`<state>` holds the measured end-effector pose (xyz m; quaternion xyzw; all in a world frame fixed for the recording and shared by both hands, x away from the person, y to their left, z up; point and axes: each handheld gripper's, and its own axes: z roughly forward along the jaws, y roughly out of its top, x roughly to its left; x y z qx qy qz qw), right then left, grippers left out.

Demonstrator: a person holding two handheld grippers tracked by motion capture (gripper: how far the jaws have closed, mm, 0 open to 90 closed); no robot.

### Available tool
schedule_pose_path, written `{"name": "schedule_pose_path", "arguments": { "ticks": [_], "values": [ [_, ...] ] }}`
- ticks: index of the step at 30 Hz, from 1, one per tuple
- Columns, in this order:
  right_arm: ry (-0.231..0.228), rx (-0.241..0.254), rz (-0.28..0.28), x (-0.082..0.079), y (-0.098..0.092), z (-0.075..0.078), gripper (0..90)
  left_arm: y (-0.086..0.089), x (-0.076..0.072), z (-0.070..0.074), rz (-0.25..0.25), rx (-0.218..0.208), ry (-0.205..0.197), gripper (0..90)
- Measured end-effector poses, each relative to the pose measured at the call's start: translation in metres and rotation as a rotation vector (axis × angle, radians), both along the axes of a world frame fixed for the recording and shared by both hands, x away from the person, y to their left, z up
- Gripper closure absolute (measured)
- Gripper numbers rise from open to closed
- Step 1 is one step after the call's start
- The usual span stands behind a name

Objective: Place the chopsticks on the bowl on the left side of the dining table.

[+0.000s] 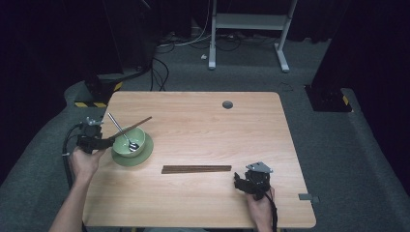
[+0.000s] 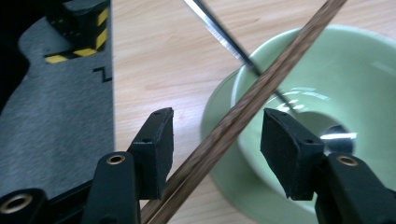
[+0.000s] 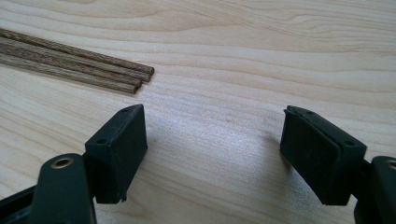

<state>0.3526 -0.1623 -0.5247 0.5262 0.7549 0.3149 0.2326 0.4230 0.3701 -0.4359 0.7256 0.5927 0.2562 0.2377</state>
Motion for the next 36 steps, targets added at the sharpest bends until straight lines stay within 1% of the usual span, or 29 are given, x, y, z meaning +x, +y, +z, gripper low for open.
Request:
{"name": "schedule_pose_path", "arguments": {
  "ticks": [1, 2, 3, 5, 6, 8, 10, 11, 13, 14, 16, 18, 23, 27, 32, 35, 36],
  "values": [
    [0.0, 0.0, 0.0, 0.0, 0.0, 0.0, 22.1, -0.002, 0.001, 0.001, -0.008, -0.008, 0.004, 43.2],
    [0.0, 0.0, 0.0, 0.0, 0.0, 0.0, 22.1, -0.004, 0.003, 0.001, -0.016, -0.02, 0.001, 43.2],
    [0.0, 0.0, 0.0, 0.0, 0.0, 0.0, 22.1, -0.009, 0.005, 0.003, -0.035, -0.029, -0.005, 43.1],
    [0.0, 0.0, 0.0, 0.0, 0.0, 0.0, 22.1, -0.018, 0.01, 0.006, -0.059, -0.025, -0.006, 42.7],
    [0.0, 0.0, 0.0, 0.0, 0.0, 0.0, 22.1, -0.018, 0.01, 0.006, -0.059, -0.025, -0.006, 42.3],
    [0.0, 0.0, 0.001, 0.0, 0.0, 0.0, 22.1, -0.023, 0.014, 0.007, -0.072, -0.031, -0.006, 42.3],
    [0.0, 0.0, 0.001, 0.0, 0.0, 0.0, 22.1, -0.028, 0.019, 0.009, -0.082, -0.025, -0.003, 41.8],
    [0.0, 0.0, 0.001, 0.0, 0.0, 0.0, 22.1, -0.032, 0.022, 0.009, -0.085, -0.03, 0.0, 41.6],
    [0.0, 0.0, 0.001, 0.0, 0.0, 0.0, 22.1, -0.035, 0.026, 0.008, -0.087, -0.046, -0.006, 41.1],
    [0.0, 0.0, 0.0, 0.0, 0.0, 0.0, 22.1, -0.036, 0.029, 0.008, -0.087, -0.055, 0.003, 40.2],
    [0.0, 0.0, 0.001, 0.0, 0.0, 0.0, 22.1, -0.039, 0.032, 0.006, -0.086, -0.055, 0.01, 40.2],
    [0.0, 0.0, 0.001, 0.0, 0.0, 0.0, 22.1, -0.041, 0.035, 0.005, -0.085, -0.069, 0.011, 39.8],
    [0.0, 0.0, 0.001, 0.0, 0.0, 0.0, 22.1, -0.045, 0.043, 0.003, -0.083, -0.086, 0.023, 38.3],
    [0.0, 0.0, 0.001, 0.0, 0.0, 0.0, 22.1, -0.046, 0.046, 0.0, -0.084, -0.094, 0.03, 37.7],
    [0.0, 0.0, 0.001, 0.0, 0.0, 0.0, 22.1, -0.047, 0.049, 0.0, -0.091, -0.088, 0.039, 36.8],
    [0.0, 0.0, 0.001, 0.0, 0.0, 0.0, 22.1, -0.047, 0.05, -0.002, -0.087, -0.106, 0.04, 36.4],
    [0.0, 0.0, 0.001, 0.0, 0.0, 0.0, 22.1, -0.047, 0.05, -0.002, -0.087, -0.106, 0.04, 36.3]
  ]
}}
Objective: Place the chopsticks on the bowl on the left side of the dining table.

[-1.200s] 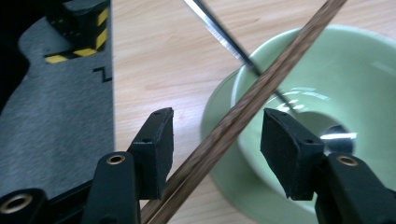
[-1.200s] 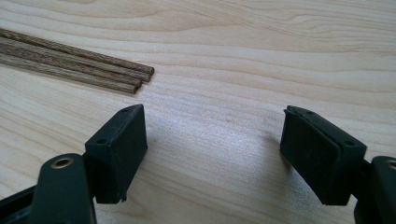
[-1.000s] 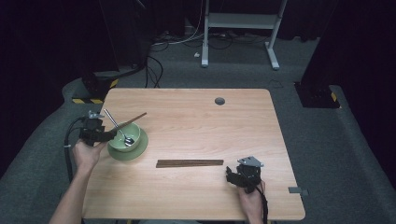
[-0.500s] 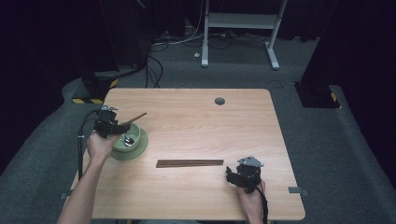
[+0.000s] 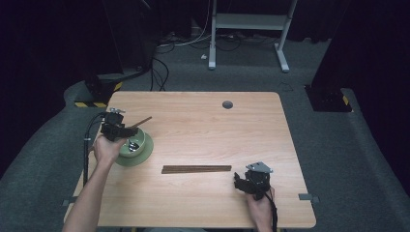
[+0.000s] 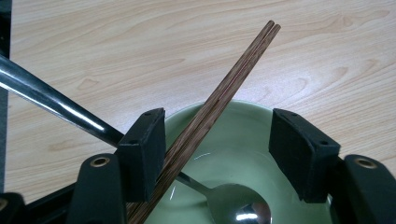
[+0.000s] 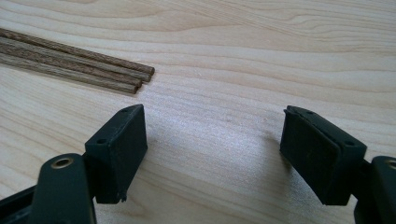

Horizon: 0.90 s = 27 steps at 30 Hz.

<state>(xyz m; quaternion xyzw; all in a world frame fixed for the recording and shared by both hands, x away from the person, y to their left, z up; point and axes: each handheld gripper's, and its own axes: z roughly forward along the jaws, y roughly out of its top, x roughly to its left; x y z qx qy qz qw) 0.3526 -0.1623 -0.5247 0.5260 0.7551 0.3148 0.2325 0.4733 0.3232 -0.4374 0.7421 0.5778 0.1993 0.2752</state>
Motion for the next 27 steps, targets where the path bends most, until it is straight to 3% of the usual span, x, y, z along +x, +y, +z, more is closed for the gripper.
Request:
{"name": "schedule_pose_path", "arguments": {
  "ticks": [12, 27],
  "values": [
    [0.0, 0.0, 0.0, 0.0, 0.0, 0.0, 22.1, 0.002, 0.003, -0.004, 0.0, -0.02, 0.015, 35.6],
    [0.0, 0.0, 0.0, 0.0, 0.0, 0.0, 22.1, -0.013, -0.001, -0.005, -0.058, -0.017, 0.02, 35.8]
  ]
}}
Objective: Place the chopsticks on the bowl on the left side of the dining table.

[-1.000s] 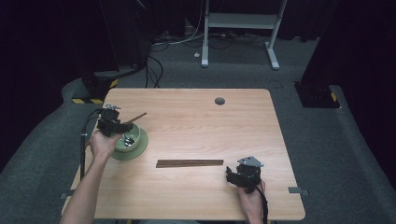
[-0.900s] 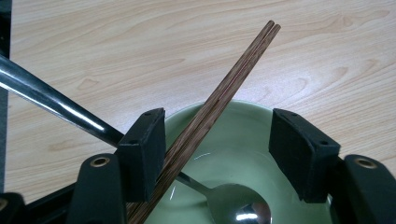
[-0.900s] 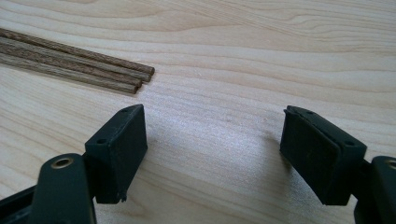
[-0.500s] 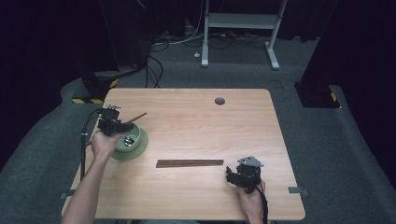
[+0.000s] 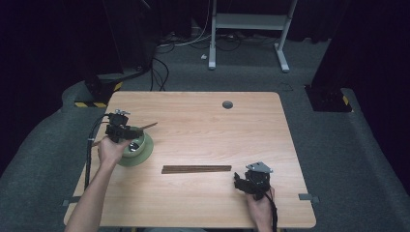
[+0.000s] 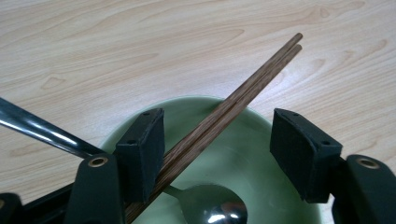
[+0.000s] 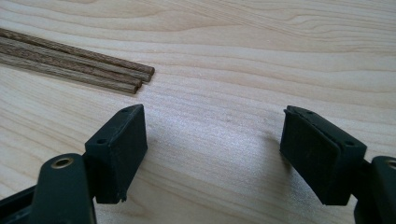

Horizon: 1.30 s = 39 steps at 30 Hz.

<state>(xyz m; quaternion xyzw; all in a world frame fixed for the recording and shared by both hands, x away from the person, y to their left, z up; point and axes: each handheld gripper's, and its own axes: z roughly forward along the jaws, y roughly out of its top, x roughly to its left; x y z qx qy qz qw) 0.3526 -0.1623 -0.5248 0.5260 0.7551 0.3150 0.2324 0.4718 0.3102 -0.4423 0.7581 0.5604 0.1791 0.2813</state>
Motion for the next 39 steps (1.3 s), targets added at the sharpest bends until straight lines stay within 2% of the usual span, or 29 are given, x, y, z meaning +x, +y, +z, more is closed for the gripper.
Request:
{"name": "schedule_pose_path", "arguments": {
  "ticks": [9, 16, 30, 39],
  "values": [
    [0.0, 0.001, 0.001, 0.0, 0.0, 0.0, 22.1, 0.0, -0.009, -0.003, -0.012, -0.011, -0.002, 36.5],
    [0.0, 0.0, 0.002, 0.0, 0.0, 0.0, 22.1, -0.005, -0.013, -0.001, -0.043, 0.012, -0.006, 36.5],
    [0.0, 0.0, 0.002, 0.0, 0.0, 0.0, 22.1, -0.005, -0.02, -0.001, -0.049, 0.003, -0.018, 36.8],
    [0.0, 0.0, 0.002, 0.0, 0.0, 0.0, 22.1, -0.003, -0.022, -0.002, -0.049, -0.002, -0.011, 36.8]
  ]
}}
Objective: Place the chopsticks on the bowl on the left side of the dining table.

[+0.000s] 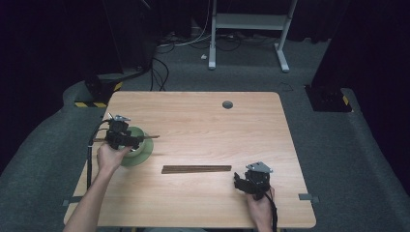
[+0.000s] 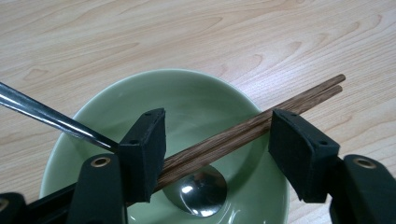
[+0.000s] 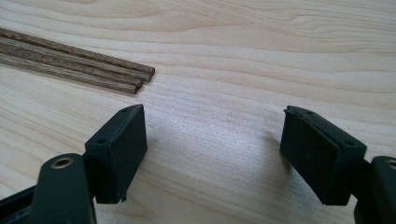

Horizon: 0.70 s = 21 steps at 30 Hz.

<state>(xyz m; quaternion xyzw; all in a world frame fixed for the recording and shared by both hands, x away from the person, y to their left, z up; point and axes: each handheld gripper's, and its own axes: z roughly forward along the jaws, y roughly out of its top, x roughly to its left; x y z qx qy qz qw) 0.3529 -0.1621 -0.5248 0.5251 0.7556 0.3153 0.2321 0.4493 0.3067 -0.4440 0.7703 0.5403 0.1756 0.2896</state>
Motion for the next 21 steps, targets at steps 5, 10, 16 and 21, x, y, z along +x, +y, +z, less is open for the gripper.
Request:
{"name": "schedule_pose_path", "arguments": {
  "ticks": [5, 10, 16, 21],
  "values": [
    [0.0, 0.0, 0.0, 0.0, 0.0, 0.0, 22.1, 0.0, -0.002, 0.0, 0.0, -0.004, -0.005, 36.5],
    [0.0, 0.0, 0.0, 0.0, 0.0, 0.0, 22.1, 0.0, -0.003, 0.002, -0.001, -0.005, -0.01, 36.4],
    [0.0, 0.0, 0.0, 0.0, 0.0, 0.0, 22.1, 0.0, -0.006, 0.003, 0.004, -0.01, -0.026, 35.5],
    [0.0, 0.0, 0.0, 0.0, 0.0, 0.0, 22.1, -0.003, -0.012, 0.009, 0.006, -0.022, -0.055, 34.2]
  ]
}}
